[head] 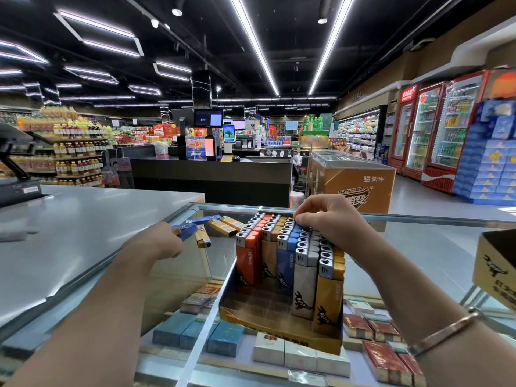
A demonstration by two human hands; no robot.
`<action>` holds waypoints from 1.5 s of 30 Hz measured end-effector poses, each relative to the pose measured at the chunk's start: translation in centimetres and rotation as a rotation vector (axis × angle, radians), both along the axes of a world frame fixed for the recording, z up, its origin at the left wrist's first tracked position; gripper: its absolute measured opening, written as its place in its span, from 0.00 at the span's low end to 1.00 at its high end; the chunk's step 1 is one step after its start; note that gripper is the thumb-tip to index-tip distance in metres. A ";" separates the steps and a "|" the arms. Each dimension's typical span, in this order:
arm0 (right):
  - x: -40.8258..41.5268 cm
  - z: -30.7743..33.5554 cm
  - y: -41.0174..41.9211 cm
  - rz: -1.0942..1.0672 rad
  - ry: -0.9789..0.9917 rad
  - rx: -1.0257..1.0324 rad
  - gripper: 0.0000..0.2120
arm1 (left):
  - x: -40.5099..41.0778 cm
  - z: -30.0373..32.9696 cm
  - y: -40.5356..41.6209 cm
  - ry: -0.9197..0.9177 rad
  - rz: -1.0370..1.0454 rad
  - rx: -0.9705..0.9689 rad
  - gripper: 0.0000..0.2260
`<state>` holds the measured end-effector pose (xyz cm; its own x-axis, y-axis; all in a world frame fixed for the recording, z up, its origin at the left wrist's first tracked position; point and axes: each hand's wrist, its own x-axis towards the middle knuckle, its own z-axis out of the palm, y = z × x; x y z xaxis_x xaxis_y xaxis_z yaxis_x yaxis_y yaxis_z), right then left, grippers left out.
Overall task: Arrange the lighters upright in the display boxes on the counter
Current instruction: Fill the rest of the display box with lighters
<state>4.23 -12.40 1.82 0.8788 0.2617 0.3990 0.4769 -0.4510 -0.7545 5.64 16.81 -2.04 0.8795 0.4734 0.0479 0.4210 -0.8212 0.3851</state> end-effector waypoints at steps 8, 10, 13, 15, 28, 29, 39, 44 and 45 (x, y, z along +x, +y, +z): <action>0.1 0.0 0.0 0.006 -0.001 -0.003 0.06 | 0.6 -1.0 -1.5 -0.432 -0.327 0.241 0.10; 0.1 0.0 0.0 0.006 -0.004 -0.002 0.06 | 0.8 -1.2 -2.2 -0.313 -0.399 0.298 0.17; 0.0 0.0 -0.1 0.011 -0.005 -0.004 0.06 | 1.2 -1.2 -2.8 -0.107 -0.361 0.417 0.22; 0.0 -0.1 -0.1 0.013 -0.007 -0.004 0.06 | 1.5 -0.8 -3.4 -0.032 -0.324 0.476 0.18; 0.0 0.0 -0.1 -0.006 -0.025 -0.021 0.05 | -0.2 1.1 -3.4 -0.137 -0.260 0.058 0.08; 0.0 0.0 -0.1 -0.004 -0.024 -0.025 0.05 | -0.5 1.3 -3.7 -0.219 -0.296 -0.095 0.08; -1.0 1.1 0.0 -0.083 -0.327 0.016 0.09 | -4.4 4.3 -8.3 -0.783 -0.683 -0.953 0.09; -3.4 2.1 1.5 0.064 -0.491 0.022 0.04 | -5.0 4.9 -8.2 -0.926 -0.729 -1.141 0.08; -3.9 2.0 2.0 0.074 -0.523 -0.035 0.02 | -5.1 5.0 -8.4 -0.922 -0.743 -1.126 0.08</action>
